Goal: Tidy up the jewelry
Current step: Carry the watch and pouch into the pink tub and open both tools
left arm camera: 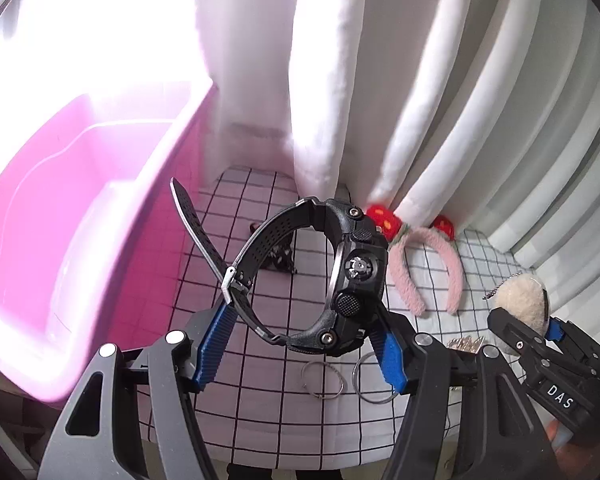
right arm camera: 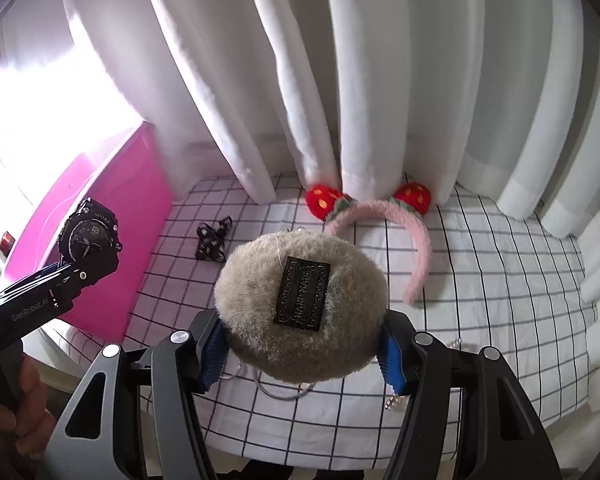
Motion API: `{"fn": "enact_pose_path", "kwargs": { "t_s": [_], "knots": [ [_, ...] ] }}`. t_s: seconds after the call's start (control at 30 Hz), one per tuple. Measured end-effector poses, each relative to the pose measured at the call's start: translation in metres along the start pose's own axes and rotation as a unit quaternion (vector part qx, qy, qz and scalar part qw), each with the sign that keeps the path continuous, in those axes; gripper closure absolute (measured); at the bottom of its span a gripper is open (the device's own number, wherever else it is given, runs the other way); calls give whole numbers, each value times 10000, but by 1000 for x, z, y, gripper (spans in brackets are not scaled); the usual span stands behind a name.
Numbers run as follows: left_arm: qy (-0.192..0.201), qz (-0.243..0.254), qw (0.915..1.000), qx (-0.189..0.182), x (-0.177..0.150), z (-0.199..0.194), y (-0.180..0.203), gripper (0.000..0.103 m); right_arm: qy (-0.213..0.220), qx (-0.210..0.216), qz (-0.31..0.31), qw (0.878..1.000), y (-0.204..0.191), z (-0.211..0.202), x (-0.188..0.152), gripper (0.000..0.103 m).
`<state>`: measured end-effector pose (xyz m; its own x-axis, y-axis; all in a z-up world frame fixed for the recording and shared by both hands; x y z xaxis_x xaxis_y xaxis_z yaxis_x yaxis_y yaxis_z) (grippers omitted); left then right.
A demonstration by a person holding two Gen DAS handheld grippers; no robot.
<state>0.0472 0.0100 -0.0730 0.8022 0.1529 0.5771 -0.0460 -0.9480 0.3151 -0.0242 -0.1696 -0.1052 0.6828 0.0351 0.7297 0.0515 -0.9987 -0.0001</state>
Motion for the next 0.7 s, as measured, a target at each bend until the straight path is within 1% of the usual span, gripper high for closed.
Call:
{"fn": "enact_pose_path", "kwargs": {
  "t_s": [0.1,0.2,0.33,0.43,0.53,0.63,0.7],
  "knots": [
    [309,-132,9994,51,25,-22,-6,42,266,168,-235,9992,-17,-7,31,44],
    [581,-308,9976,213,48,-41,-24,42,485,421,-474,9968,-40,-10,62,44],
    [904,-533,9924,637,74,-61,-66,42,700,840,-879,9901,-88,-4,101,44],
    [995,-753,9879,923,84,-69,-102,42,763,1145,-1152,9838,-126,5,124,44],
    [1021,-948,9832,1182,87,-74,-137,42,765,1460,-1471,9753,-171,18,145,44],
    [969,-1145,9786,1409,88,-77,-171,42,736,1687,-1739,9674,-209,31,160,44],
    [870,-1255,9766,1512,87,-69,-186,42,657,1813,-1884,9630,-231,43,167,44]
  ]
}}
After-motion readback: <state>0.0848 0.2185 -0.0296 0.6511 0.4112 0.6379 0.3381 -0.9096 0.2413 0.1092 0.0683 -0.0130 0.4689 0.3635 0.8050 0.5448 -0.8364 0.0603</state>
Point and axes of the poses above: each gripper's, at about its wrist camera, not at the fingertips, and z roughly the way its jaws point, y to its right, x to its top, the point moved 7 cm from there along z, roughly the way its jaws point, and after that the axes turned 12 degrees about -z, right-handed, at the moved point
